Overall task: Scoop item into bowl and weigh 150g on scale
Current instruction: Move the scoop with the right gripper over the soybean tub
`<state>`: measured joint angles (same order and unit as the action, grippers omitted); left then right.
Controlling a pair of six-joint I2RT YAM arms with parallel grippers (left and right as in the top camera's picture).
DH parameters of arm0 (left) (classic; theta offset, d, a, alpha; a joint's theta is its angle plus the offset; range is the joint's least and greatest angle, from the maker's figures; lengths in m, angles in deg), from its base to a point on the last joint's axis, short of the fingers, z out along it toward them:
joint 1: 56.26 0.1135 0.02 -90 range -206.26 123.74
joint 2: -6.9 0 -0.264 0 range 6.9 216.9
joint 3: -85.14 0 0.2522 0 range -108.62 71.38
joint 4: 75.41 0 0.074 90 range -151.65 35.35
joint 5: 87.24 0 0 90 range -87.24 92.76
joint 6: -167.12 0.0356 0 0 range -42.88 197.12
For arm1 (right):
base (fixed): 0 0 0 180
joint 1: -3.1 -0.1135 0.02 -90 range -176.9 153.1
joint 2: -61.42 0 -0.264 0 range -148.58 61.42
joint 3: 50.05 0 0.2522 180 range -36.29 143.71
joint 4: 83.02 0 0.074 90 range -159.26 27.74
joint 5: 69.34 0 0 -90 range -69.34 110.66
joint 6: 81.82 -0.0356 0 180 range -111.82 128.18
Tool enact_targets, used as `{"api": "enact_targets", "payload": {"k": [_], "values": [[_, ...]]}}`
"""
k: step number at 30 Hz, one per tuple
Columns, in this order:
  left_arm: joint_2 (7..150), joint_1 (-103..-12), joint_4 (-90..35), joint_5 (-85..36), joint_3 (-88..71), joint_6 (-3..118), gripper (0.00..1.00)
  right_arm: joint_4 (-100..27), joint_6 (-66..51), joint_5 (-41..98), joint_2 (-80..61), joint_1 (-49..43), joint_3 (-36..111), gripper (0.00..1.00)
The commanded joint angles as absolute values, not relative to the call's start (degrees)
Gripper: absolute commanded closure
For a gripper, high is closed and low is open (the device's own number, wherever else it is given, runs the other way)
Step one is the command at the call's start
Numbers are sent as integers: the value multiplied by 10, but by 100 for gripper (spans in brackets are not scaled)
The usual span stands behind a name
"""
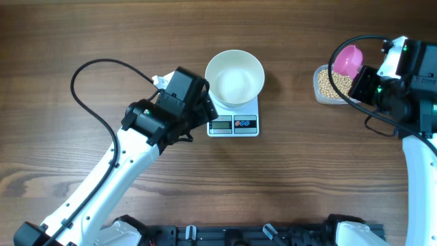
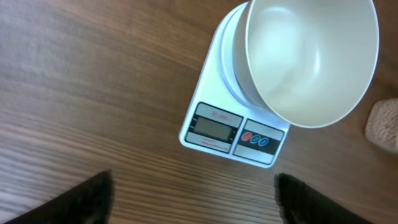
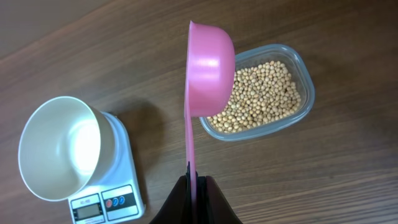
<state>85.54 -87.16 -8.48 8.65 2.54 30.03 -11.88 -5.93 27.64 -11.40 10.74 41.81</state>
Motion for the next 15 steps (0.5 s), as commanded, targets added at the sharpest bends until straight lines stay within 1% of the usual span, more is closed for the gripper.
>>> {"api": "enact_targets", "payload": {"k": [1,3,4,5,6,7,8,9,10,12,13,14,15], "values": [[846,-869,-84,99,24,304,43,-110,-20,265,-113,107,426,96],[847,-869,-85,99,24,304,45,-92,-9,264,-113,107,426,96],[847,-869,-87,99,24,304,43,-82,-8,264,-113,107,426,96],[847,-869,-92,98,24,302,30,-72,-8,262,-113,107,426,96],[847,-869,-99,91,24,302,26,-57,-8,262,-113,108,426,96],[847,-869,-102,88,24,302,26,-50,-8,262,-114,109,426,96],[847,-869,-107,85,24,302,27,-43,-8,262,-113,111,426,96],[847,-869,-109,81,24,302,32,-37,-8,262,-113,112,426,96],[847,-869,-109,82,24,302,40,-34,-8,262,-113,114,426,96],[848,-869,-108,82,24,303,51,-32,-1,262,-113,114,426,96],[849,-869,-108,81,24,303,53,-33,2,262,-113,114,426,96],[849,-869,-108,80,24,303,52,-34,3,262,-113,114,426,96],[851,-869,-109,77,24,302,44,-37,3,262,-113,114,426,96]]}}
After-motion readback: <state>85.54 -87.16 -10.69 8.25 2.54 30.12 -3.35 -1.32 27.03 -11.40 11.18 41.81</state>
